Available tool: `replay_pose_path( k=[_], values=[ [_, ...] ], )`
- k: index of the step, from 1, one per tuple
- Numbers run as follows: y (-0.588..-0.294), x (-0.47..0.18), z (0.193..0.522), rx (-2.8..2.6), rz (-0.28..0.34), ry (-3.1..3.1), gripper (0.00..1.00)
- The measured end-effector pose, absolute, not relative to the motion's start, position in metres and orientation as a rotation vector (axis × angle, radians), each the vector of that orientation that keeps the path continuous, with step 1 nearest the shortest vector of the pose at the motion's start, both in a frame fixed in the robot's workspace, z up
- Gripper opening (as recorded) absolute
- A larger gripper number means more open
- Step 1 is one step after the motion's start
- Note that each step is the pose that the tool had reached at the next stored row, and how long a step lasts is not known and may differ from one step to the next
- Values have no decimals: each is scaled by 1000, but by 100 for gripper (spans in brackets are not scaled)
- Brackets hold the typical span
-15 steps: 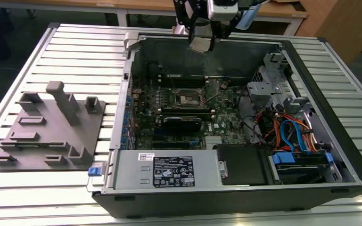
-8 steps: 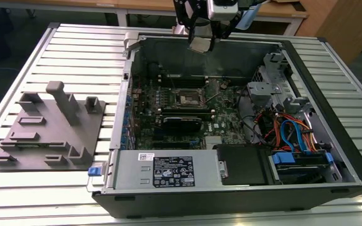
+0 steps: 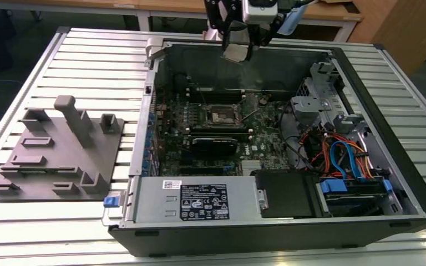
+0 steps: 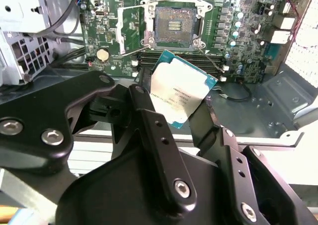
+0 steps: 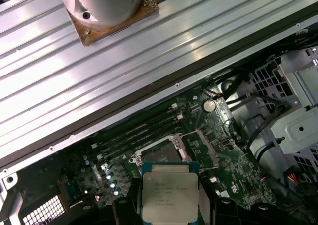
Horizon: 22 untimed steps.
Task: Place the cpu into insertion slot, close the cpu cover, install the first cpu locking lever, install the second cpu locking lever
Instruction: 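Place the cpu into insertion slot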
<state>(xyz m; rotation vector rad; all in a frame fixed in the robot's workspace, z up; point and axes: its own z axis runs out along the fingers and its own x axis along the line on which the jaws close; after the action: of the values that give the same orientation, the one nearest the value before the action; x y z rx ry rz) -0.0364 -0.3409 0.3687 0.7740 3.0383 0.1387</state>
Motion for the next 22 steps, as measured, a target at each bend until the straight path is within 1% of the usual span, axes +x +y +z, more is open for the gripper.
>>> replay_pose_path(
  k=[8, 22],
  values=[
    [-341, -36, 368, 929, 136, 2990, 54],
    [-341, -36, 368, 933, 136, 2988, 54]
  ],
)
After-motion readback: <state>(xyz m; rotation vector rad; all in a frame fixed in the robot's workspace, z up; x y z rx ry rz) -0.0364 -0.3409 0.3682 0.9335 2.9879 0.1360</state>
